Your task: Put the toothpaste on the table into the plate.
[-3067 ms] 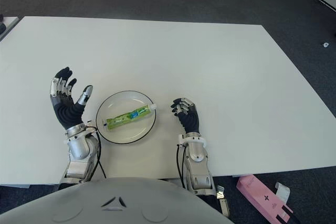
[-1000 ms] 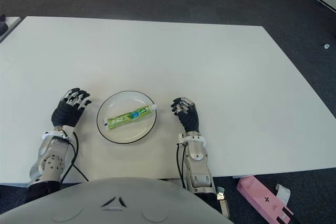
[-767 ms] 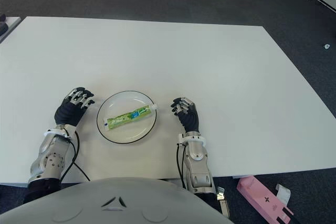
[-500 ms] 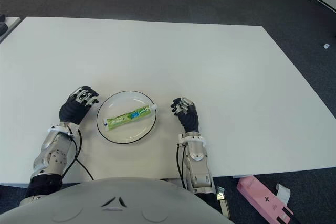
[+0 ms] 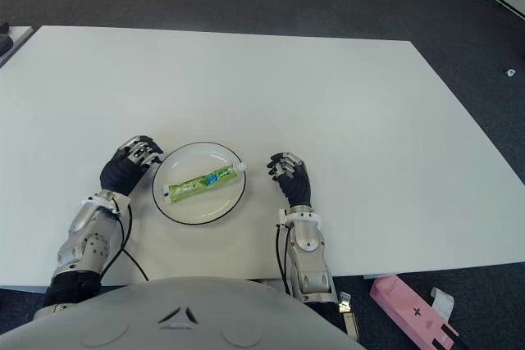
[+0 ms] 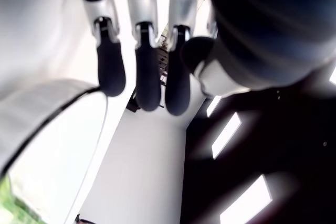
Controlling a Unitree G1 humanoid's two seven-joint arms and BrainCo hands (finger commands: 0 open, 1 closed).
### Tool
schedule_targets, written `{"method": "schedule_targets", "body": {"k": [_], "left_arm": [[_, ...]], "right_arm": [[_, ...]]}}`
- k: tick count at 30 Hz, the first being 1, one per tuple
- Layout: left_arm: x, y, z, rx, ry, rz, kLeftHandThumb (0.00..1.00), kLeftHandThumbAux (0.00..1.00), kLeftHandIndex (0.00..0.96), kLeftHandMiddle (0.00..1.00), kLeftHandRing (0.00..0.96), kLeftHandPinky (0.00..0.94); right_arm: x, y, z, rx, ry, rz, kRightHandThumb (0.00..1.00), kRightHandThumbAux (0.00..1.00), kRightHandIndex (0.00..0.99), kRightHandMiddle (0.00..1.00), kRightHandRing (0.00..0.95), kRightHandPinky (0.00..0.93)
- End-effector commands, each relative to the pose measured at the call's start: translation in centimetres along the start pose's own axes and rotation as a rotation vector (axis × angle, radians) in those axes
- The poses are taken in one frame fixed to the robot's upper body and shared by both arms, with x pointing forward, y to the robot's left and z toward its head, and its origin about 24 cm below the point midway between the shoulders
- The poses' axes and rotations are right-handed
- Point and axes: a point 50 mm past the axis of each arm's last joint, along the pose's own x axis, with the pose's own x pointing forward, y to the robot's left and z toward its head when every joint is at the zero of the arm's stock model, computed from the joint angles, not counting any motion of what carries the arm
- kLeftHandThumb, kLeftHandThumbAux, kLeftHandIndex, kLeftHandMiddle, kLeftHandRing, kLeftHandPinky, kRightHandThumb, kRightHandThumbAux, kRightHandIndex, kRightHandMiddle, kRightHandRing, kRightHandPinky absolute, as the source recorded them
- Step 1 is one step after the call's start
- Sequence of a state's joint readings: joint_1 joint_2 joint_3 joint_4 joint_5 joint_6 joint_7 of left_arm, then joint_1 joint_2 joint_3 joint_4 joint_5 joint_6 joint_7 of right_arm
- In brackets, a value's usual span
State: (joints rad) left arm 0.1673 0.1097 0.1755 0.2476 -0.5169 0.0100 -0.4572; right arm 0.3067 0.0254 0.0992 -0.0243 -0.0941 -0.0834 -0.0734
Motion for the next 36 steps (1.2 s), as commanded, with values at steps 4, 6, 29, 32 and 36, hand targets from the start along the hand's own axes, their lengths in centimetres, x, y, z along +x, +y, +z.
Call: {"method": "schedule_targets", "body": {"k": [4,6,29,32,36], "left_arm": [[-1.28,0.33,-3.88,-0.041,0.171,0.040,0.719,0.712,0.437,0.539,0.529,0.534],[-1.27,0.23,-3.93,-0.039,0.159,0.040,0.719,0.712,0.437,0.541,0.531,0.535],[-1.60,0.02,-4.19,0.039,0.051,0.120,0.718,0.711,0.439,0.599,0.571,0.554],[-1.65,-0.01,-4.15,0.042,0.046,0.131,0.718,0.711,0.439,0.599,0.571,0.554],[-1.66,-0.08,-4.14,0.039,0.045,0.140,0.718,0.712,0.438,0.598,0.570,0.553]], "right_arm": [[-0.12,0.02,-0.46,0.002,0.036,0.002,0.708,0.726,0.431,0.536,0.549,0.557],[-0.13,0.02,-0.46,0.001,0.034,0.002,0.709,0.726,0.431,0.538,0.550,0.558],[-0.10,-0.03,-0.63,-0.001,0.050,-0.002,0.709,0.726,0.430,0.530,0.544,0.546],[-0.09,-0.02,-0.62,0.005,0.044,0.000,0.708,0.727,0.430,0.531,0.546,0.554],[-0.08,-0.05,-0.61,0.004,0.040,0.001,0.708,0.727,0.430,0.532,0.549,0.560]]}}
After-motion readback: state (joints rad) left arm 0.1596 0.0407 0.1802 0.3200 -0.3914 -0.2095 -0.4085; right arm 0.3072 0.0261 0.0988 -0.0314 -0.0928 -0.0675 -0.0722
